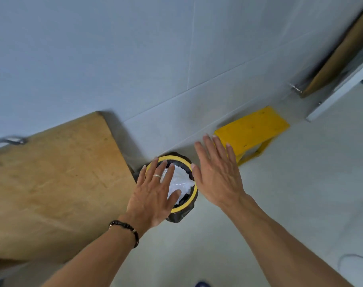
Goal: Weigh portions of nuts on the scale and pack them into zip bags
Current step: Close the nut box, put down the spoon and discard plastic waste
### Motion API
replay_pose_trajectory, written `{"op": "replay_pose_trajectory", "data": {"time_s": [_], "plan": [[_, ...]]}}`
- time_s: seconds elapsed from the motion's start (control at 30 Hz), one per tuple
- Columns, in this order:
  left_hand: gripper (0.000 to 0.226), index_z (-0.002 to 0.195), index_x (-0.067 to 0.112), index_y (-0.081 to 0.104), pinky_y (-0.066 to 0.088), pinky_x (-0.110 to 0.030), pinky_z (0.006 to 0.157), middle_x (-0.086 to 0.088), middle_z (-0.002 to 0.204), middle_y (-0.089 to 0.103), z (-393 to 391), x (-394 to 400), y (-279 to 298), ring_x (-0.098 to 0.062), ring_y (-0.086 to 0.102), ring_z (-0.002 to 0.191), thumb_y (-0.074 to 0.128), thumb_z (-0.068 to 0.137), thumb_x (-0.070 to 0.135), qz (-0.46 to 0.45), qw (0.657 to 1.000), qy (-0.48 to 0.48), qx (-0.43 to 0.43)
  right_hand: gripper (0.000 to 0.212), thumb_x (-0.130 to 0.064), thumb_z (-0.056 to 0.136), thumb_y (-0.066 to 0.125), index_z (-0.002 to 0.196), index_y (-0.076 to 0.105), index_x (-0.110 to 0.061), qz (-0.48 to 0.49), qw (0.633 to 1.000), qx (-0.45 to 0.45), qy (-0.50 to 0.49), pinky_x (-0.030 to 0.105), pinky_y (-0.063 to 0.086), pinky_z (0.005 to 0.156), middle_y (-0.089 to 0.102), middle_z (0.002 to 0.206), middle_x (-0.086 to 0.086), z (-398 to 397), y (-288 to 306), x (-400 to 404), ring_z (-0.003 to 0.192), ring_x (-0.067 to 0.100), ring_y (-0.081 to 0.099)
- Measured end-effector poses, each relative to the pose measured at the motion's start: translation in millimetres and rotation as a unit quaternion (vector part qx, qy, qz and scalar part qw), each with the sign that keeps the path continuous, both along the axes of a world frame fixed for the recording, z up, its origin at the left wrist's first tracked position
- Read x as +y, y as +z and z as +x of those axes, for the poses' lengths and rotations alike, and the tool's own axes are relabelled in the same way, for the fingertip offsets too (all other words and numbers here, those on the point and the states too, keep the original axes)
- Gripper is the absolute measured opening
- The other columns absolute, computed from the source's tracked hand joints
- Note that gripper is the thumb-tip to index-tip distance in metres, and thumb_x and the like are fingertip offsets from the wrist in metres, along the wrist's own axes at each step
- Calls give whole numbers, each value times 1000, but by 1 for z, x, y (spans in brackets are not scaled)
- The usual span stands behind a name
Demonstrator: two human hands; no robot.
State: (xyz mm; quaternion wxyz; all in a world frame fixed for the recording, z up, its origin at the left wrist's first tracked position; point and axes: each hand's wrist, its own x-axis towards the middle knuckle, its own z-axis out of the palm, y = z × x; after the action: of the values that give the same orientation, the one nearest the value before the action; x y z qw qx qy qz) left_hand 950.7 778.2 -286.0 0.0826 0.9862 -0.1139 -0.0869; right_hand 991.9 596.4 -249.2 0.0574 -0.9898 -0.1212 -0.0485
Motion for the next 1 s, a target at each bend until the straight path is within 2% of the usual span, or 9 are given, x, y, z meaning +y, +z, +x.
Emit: {"op": "replay_pose_trajectory", "data": {"time_s": [0.1, 0.2, 0.27, 0.37, 0.53, 0.63, 0.73, 0.9, 1.0], "plan": [[72, 144, 11, 42, 33, -52, 110, -12, 147, 45, -10, -7, 47, -34, 33, 142, 17, 97, 60, -27, 999, -33, -21, 57, -42, 92, 45, 140, 48, -11, -4, 999, -22, -41, 56, 33, 111, 44, 150, 15, -31, 59, -8, 140, 35, 38], [71, 142, 10, 41, 36, -53, 107, -13, 144, 49, -23, -17, 97, -37, 38, 139, 19, 97, 60, -38, 994, -84, -52, 62, -46, 90, 34, 140, 48, -11, -4, 995, -36, -93, 57, 34, 110, 43, 151, 15, -71, 120, -17, 141, 35, 37], [74, 147, 12, 34, 28, -52, 112, -13, 150, 41, -34, -28, 135, -35, 27, 145, 19, 95, 63, -54, 990, -116, -52, 62, -45, 91, 33, 140, 48, -12, -10, 989, -60, -133, 57, 33, 110, 41, 152, 14, -103, 161, -27, 141, 34, 37], [91, 154, 16, 21, 10, -49, 118, -10, 160, 23, -55, -56, 196, -30, 6, 150, -7, 87, 71, -78, 977, -188, -71, 61, -46, 94, 31, 144, 45, -13, -21, 976, -89, -196, 56, 28, 112, 37, 155, 13, -152, 224, -48, 144, 32, 32], [96, 156, 18, 6, -1, -45, 120, -7, 163, 6, -99, -134, 289, -26, -7, 150, -22, 79, 70, -103, 946, -288, -111, 61, -45, 96, 24, 144, 45, -13, -61, 940, -123, -313, 55, 26, 114, 38, 154, 13, -243, 316, -106, 144, 32, 32], [87, 156, 16, 8, -4, -44, 120, -8, 163, 8, -141, -191, 333, -27, -6, 150, -10, 87, 66, -123, 918, -356, -126, 63, -48, 98, 18, 146, 43, -14, -86, 909, -128, -386, 52, 19, 114, 37, 155, 13, -306, 356, -146, 145, 33, 32], [81, 155, 15, 11, -1, -45, 119, -10, 162, 12, -195, -252, 364, -28, -1, 150, -1, 91, 62, -129, 882, -433, -133, 63, -48, 100, 15, 148, 38, -15, -95, 875, -128, -456, 53, 20, 116, 32, 157, 12, -377, 382, -186, 147, 32, 27], [73, 155, 13, 15, 4, -46, 118, -12, 161, 16, -307, -352, 395, -30, 4, 150, 14, 97, 58, -136, 811, -552, -140, 59, -44, 98, 26, 146, 39, -12, -84, 807, -142, -566, 55, 27, 114, 34, 156, 14, -514, 403, -246, 145, 33, 31], [78, 154, 12, 19, 7, -48, 119, -12, 160, 20, -379, -397, 408, -30, 6, 150, 10, 93, 59, -155, 763, -613, -133, 62, -45, 95, 25, 145, 41, -13, -71, 763, -135, -628, 54, 27, 114, 35, 156, 13, -596, 409, -268, 144, 33, 32]]}}
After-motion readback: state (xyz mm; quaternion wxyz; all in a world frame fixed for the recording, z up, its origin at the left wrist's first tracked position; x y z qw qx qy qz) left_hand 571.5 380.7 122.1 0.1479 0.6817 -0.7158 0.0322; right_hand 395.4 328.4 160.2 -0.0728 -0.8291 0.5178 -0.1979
